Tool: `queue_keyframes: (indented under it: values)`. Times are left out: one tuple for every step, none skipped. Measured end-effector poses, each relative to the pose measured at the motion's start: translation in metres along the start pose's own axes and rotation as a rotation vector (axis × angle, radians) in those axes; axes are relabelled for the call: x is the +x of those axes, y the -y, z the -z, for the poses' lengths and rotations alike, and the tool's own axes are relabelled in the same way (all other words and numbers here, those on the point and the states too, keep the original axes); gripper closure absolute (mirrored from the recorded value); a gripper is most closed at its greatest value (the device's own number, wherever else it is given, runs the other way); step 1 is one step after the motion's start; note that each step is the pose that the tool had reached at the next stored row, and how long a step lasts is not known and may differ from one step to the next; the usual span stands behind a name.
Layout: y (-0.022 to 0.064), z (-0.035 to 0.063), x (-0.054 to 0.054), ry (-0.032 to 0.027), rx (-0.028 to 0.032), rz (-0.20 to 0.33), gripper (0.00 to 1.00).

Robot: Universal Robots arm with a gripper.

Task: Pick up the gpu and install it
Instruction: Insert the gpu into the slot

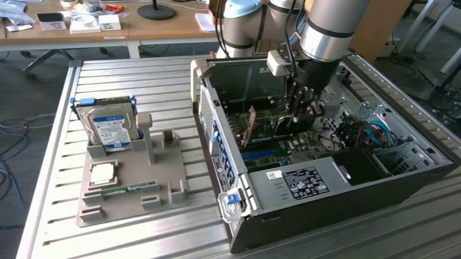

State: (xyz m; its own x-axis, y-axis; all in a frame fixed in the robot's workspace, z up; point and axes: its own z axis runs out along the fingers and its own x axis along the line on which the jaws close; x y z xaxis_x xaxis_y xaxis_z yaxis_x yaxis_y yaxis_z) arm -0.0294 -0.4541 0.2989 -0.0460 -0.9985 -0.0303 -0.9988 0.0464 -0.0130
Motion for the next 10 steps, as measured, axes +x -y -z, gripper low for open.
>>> queue_keyframes:
  values:
    - [0.0000, 0.0000, 0.0000, 0.0001, 0.0000, 0.000, 0.73]
    - [0.0000, -0.0001, 0.0000, 0.0003, 0.0001, 0.000, 0.73]
    - [0.0000, -0.0002, 0.0000, 0.0002, 0.0001, 0.000, 0.73]
    - [-0.0001, -0.0010, -0.0001, 0.0008, 0.0003, 0.000, 0.73]
    - [-0.0001, -0.0017, 0.0000, 0.0005, 0.0002, 0.000, 0.73]
    - [-0.0003, -0.0026, 0.0001, 0.0003, 0.0001, 0.000, 0.73]
    - [-0.0004, -0.0033, 0.0001, 0.0003, 0.0001, 0.000, 0.73]
    - [-0.0003, -0.0034, 0.0001, 0.0002, 0.0001, 0.000, 0.73]
    - [-0.0003, -0.0034, 0.0001, 0.0002, 0.0001, 0.000, 0.73]
    - [-0.0004, -0.0034, 0.0001, 0.0001, 0.0001, 0.000, 0.73]
